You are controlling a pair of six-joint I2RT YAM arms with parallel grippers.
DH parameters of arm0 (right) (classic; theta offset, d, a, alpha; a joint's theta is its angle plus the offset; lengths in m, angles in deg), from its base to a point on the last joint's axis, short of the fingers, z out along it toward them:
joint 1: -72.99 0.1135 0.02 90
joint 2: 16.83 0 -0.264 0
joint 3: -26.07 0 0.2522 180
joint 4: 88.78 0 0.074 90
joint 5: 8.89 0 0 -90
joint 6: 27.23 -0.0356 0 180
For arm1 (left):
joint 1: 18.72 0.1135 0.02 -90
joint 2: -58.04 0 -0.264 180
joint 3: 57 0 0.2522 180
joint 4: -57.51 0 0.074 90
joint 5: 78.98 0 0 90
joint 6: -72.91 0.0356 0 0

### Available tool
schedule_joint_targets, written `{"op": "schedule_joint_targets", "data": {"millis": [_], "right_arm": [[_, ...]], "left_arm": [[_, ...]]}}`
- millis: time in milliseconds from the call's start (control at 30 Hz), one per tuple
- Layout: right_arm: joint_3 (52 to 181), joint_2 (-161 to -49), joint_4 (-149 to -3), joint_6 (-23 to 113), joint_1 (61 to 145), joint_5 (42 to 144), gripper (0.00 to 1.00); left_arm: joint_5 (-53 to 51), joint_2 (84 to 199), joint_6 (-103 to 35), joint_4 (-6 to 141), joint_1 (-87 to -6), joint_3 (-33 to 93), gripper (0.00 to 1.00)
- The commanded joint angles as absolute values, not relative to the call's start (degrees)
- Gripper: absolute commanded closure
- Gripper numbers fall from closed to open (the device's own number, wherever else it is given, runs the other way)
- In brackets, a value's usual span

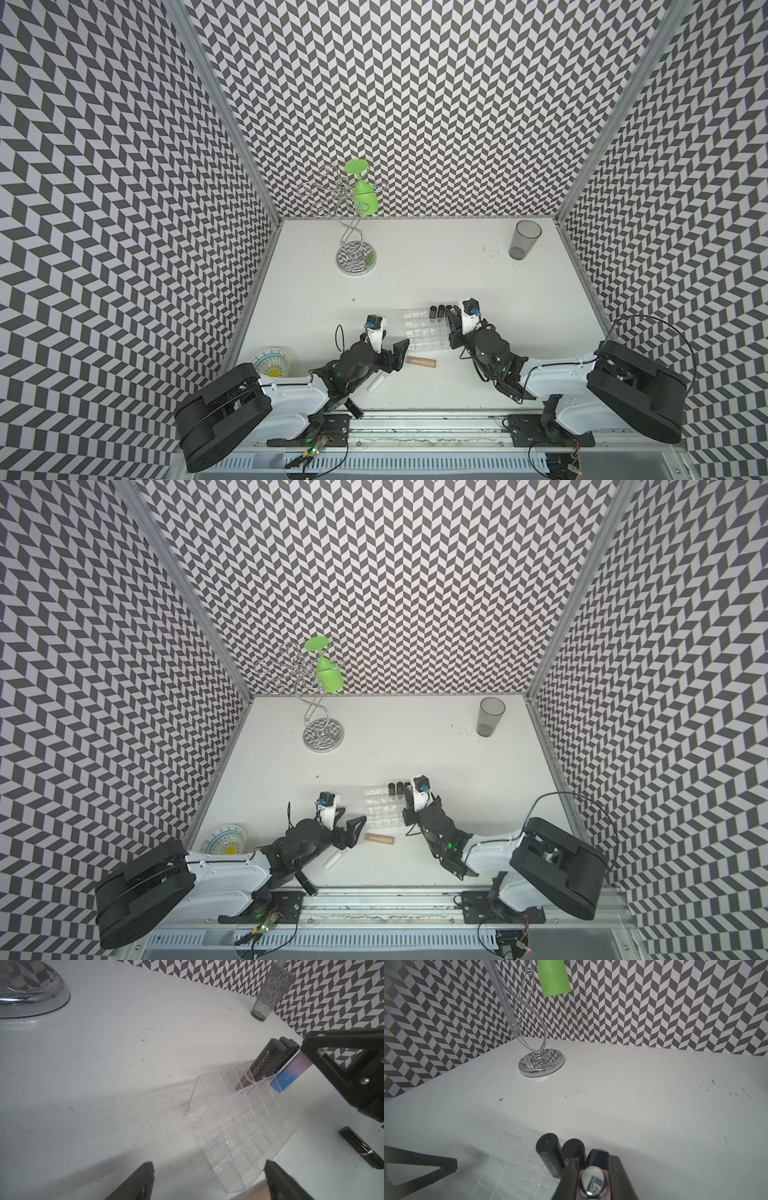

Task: Arrange the lipsticks in the organizer
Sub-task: Adjust the lipstick in the storage box.

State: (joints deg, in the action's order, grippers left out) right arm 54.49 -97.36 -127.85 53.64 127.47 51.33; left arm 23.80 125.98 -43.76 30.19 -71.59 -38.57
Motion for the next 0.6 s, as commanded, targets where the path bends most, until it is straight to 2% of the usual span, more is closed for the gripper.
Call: {"op": "schedule_joint_targets", "data": {"millis": [0,67,133,167,233,267,433,567], "right_arm": [[53.8,-99.1,-132.2,54.5,128.2,50.2,0.9],[53.7,-100.0,-132.3,54.6,128.4,49.7,0.9],[53.6,-100.6,-131.8,54.1,128.6,50.0,0.83],[53.5,-100.6,-131.6,54.0,128.8,50.1,0.77],[53.3,-100.1,-131.1,53.9,129.2,50.5,0.56],[53.3,-99.5,-130.6,53.9,129.3,50.6,0.52],[53.3,-94.6,-126.8,53.3,130.0,51.6,0.39],[53.3,-86.7,-118.8,50.7,131.0,53.2,0.37]], "left_arm": [[24.0,126.4,-43.5,28.3,-71.8,-37.3,0.13],[24.0,126.4,-43.5,28.3,-71.8,-37.3,0.13],[24.2,126.3,-43.5,28.6,-71.8,-37.3,0.13],[24.4,126.2,-43.5,28.7,-71.8,-37.4,0.12],[24.3,125.9,-43.6,29.1,-71.9,-37.4,0.1],[24.0,125.8,-43.6,29.3,-71.8,-37.4,0.1],[22.8,123.8,-43.8,33.5,-71.9,-36.6,0.11],[23.2,118.9,-46.5,46.2,-74.0,-33.8,0.15]]}}
